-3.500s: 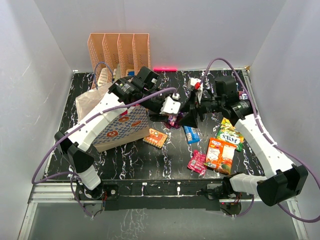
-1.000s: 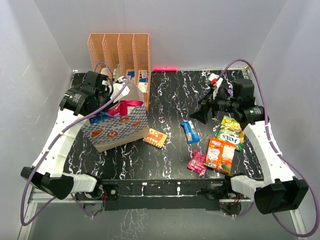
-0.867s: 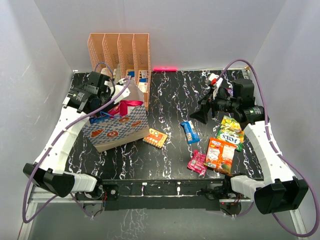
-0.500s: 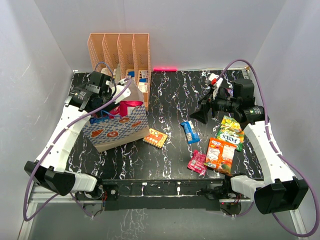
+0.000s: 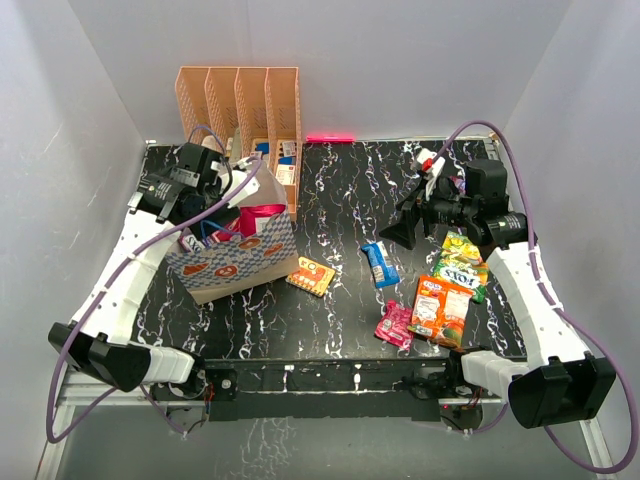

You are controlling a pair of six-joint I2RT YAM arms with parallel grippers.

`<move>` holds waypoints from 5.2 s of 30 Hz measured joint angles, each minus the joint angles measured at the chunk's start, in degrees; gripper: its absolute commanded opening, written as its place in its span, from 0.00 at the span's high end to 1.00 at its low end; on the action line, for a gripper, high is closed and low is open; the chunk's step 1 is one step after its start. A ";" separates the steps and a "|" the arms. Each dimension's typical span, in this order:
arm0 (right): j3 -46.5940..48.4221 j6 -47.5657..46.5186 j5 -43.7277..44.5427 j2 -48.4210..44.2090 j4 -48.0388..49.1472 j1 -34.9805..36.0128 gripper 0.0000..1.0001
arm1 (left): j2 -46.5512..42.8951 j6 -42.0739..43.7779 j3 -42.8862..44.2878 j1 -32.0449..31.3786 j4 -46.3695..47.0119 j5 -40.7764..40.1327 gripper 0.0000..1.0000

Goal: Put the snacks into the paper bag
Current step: Pick up the snack from the center of the board, then place the snack in the paper bag.

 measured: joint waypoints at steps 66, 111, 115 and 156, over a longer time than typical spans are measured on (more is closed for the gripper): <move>25.94 -6.95 61.44 59.04 11.39 -13.14 0.58 | -5.11 -11.06 0.24 1.03 32.85 -1.92 0.02; 22.91 -4.15 -3.56 15.28 -2.62 2.99 0.91 | -1.49 -14.58 11.91 1.14 23.17 50.38 0.04; 22.56 -3.02 -9.03 13.46 -1.77 8.15 0.91 | 0.37 -12.92 12.00 1.11 22.23 60.26 0.05; 22.43 4.33 -25.64 15.02 -0.94 15.76 0.87 | 9.77 1.53 5.01 -7.87 17.75 81.77 0.82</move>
